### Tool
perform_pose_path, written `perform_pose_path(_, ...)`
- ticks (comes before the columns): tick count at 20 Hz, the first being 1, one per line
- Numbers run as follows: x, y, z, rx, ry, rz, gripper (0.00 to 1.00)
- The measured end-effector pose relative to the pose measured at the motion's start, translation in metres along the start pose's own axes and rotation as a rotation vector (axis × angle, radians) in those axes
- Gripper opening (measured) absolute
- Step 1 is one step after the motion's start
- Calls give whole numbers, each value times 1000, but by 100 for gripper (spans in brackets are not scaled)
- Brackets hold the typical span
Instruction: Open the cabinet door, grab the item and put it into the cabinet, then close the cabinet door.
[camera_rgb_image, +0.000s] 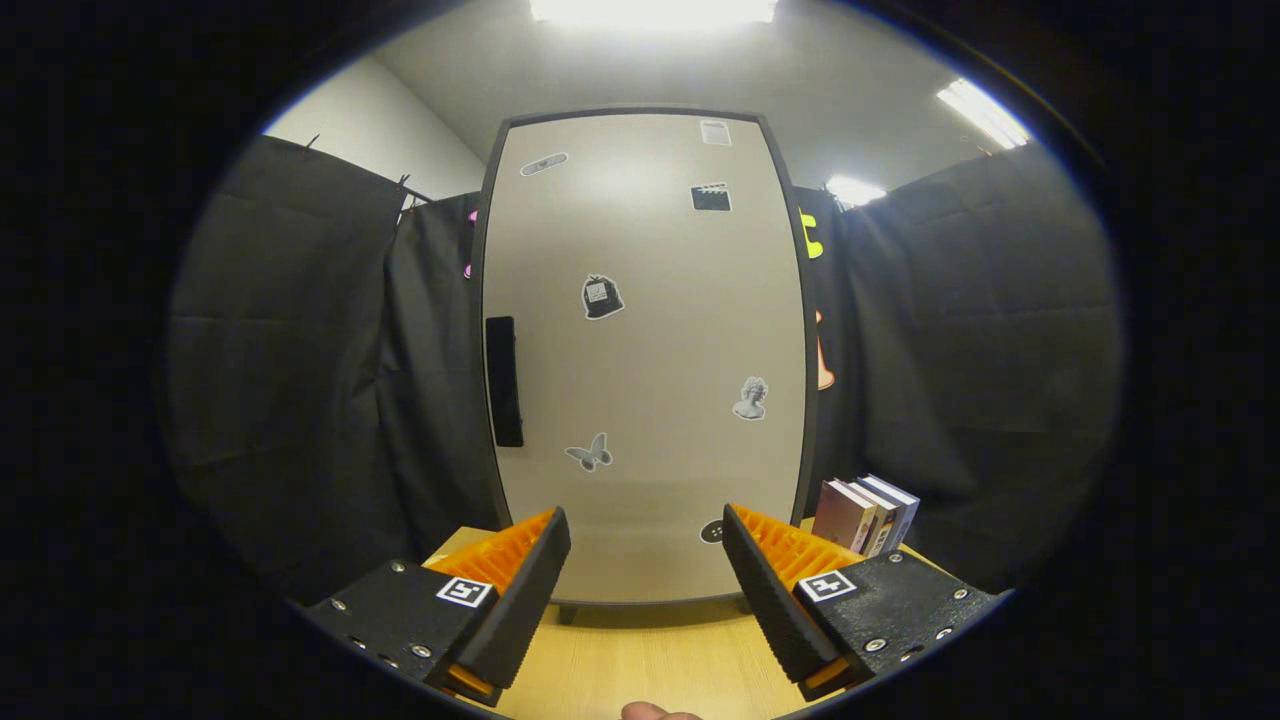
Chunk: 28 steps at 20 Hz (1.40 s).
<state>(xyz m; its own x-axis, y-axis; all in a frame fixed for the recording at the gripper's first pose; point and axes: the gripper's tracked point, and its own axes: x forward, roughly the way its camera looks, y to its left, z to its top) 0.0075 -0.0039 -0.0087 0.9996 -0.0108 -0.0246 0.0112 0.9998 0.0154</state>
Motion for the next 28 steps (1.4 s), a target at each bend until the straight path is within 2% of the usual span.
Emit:
perform_pose_path(6,5,1,0,26,19,6,95)
perform_pose_path(12,15,25,15,18,20,45,95)
perform_pose_path(15,28,34,24,-3,35,38,95)
perform_pose_path(21,65,80,48,-37,15,90,95)
perform_pose_path(26,97,116,55,1,41,115,95)
perform_pose_path(28,110,127,57,-31,33,113,95)
